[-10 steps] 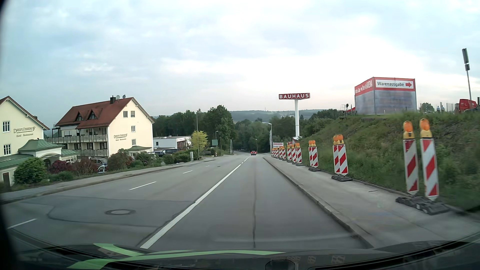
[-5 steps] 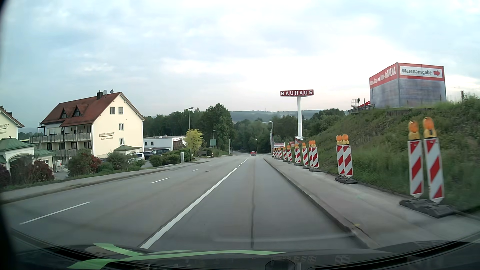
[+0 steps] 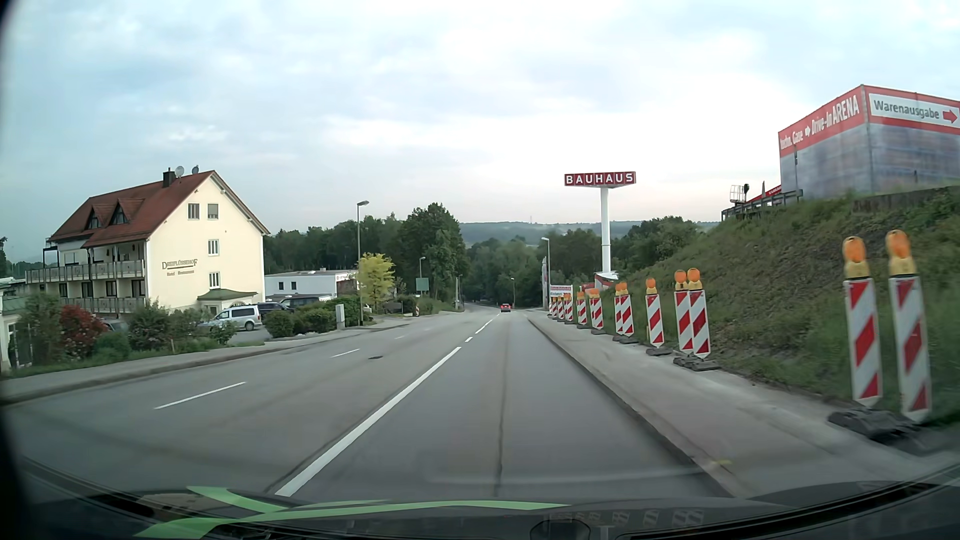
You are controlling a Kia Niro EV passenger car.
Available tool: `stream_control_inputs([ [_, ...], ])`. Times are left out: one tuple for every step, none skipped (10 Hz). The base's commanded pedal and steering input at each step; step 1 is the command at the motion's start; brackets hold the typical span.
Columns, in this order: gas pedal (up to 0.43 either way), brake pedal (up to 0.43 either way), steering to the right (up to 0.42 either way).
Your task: Follow the waypoints while adhering to traffic rules and regulations
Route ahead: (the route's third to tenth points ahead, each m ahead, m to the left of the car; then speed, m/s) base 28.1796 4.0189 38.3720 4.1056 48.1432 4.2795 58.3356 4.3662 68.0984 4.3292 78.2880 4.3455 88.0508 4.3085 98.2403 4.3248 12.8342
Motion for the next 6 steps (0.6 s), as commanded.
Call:
stream_control_inputs([
  [0.000, 0.134, -0.002],
  [0.000, 0.140, -0.002],
  [0.000, 0.140, -0.003],
  [0.000, 0.146, -0.003],
  [0.000, 0.152, -0.004],
  [0.000, 0.165, -0.006],
])
